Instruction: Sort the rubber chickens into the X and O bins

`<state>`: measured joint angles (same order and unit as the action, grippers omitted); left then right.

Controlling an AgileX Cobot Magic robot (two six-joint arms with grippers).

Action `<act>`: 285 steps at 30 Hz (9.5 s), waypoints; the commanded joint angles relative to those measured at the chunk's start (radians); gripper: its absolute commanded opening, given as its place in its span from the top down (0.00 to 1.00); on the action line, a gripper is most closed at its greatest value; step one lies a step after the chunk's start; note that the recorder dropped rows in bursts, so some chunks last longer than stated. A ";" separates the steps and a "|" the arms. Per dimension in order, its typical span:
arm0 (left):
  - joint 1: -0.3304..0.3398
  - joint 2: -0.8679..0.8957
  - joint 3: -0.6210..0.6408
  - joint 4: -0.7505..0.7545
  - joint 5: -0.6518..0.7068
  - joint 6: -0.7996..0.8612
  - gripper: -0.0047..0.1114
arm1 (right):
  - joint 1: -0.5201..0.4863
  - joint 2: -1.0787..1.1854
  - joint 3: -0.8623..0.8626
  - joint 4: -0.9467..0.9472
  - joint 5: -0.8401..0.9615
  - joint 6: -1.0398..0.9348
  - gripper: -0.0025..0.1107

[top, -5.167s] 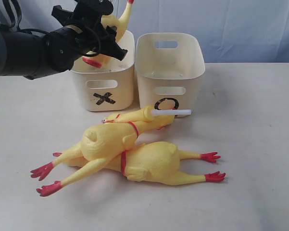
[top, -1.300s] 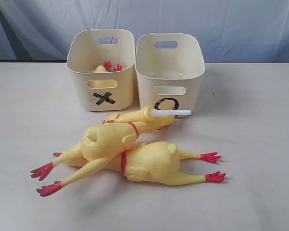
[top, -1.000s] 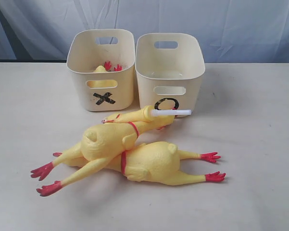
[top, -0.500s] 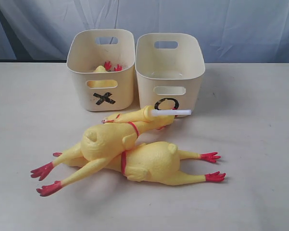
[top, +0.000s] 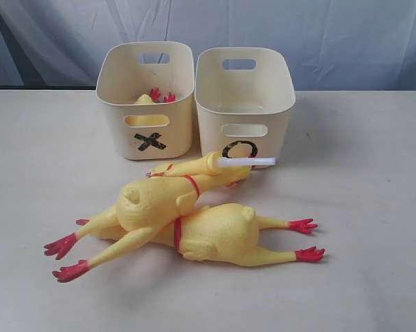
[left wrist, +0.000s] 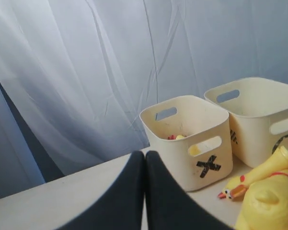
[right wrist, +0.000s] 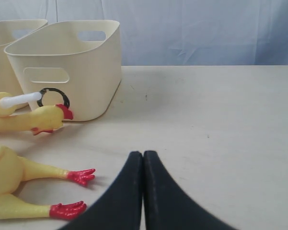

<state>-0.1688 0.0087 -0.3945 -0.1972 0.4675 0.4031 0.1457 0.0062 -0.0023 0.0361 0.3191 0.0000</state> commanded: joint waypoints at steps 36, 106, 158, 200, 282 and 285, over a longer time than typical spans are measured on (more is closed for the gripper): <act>-0.003 0.189 0.007 -0.108 -0.073 -0.001 0.96 | -0.005 0.003 -0.224 0.541 -0.113 -0.038 0.99; -0.366 1.517 -0.460 -1.279 -0.098 1.725 0.57 | 0.094 0.945 -0.660 0.848 0.424 -0.834 0.99; -0.462 1.940 -0.720 -1.399 -0.272 1.725 0.34 | 0.094 0.945 -0.660 0.881 0.437 -0.834 0.99; -0.462 1.980 -0.743 -1.380 -0.315 1.725 0.57 | 0.094 0.945 -0.660 0.881 0.444 -0.834 0.99; -0.209 1.923 -1.067 -1.398 -0.519 1.204 0.72 | 0.094 0.945 -0.660 0.888 0.453 -0.834 0.99; -0.209 1.923 -1.067 -1.403 -0.610 1.204 0.60 | 0.094 0.945 -0.660 0.888 0.453 -0.834 0.99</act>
<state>-0.3815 1.9342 -1.4541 -1.5938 -0.0582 1.6144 0.2376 0.9523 -0.6589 0.9189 0.7663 -0.8309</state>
